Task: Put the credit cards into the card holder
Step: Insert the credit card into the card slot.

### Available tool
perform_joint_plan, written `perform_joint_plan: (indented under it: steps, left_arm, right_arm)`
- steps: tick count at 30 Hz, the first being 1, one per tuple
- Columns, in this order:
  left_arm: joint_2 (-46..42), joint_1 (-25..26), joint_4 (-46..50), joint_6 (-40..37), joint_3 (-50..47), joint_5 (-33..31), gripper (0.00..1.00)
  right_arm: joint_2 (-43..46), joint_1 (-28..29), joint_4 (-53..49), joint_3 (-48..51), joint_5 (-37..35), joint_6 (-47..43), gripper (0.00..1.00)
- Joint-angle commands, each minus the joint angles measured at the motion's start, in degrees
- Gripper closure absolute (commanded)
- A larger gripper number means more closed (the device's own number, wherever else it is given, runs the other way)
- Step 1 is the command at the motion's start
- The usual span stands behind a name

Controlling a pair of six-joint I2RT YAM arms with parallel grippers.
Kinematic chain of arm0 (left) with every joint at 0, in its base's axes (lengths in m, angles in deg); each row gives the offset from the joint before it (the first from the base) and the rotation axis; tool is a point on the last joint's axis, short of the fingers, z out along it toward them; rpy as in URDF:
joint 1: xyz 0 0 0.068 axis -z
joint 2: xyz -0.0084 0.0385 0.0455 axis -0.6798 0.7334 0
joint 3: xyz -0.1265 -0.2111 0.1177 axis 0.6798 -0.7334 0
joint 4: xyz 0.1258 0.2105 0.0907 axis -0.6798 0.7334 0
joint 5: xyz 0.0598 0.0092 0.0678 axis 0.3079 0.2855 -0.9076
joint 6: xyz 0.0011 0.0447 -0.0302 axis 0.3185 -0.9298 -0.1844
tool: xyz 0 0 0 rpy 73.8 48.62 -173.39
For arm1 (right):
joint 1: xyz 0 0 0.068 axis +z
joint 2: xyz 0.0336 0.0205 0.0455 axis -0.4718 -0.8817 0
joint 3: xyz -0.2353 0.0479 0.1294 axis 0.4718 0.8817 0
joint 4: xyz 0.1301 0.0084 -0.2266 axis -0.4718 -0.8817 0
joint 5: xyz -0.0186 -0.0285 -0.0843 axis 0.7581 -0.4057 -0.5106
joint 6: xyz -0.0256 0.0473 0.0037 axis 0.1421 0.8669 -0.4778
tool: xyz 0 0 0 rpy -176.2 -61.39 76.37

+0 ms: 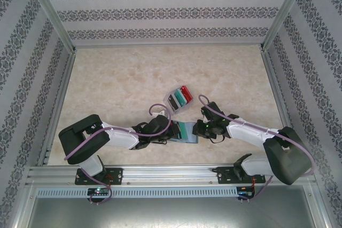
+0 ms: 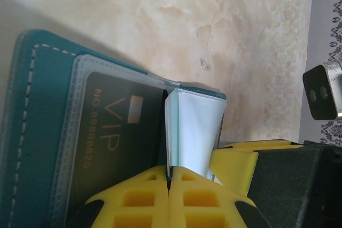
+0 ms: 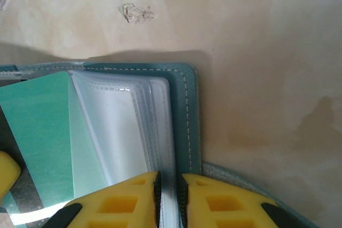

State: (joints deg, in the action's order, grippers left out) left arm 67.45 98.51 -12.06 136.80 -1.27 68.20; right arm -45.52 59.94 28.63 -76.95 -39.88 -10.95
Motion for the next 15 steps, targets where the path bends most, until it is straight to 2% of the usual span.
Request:
perform_joint_plan:
  steps: [1, 7, 15]
  left_arm:
    - [0.0, 1.3, 4.1, -0.9, 0.2, 2.6, 1.0]
    - [-3.6, 0.0, 12.1, -4.3, 1.0, 1.9, 1.0]
    - [-2.9, -2.1, 12.8, -7.5, 2.3, 5.4, 1.0]
  right_arm:
    - [-2.1, -0.9, -1.7, 2.7, -3.3, -1.3, 0.79]
    - [-2.0, -1.9, -2.0, 2.3, -3.1, -1.9, 0.79]
    - [-3.3, -2.0, -1.0, 1.9, -2.4, -1.6, 0.79]
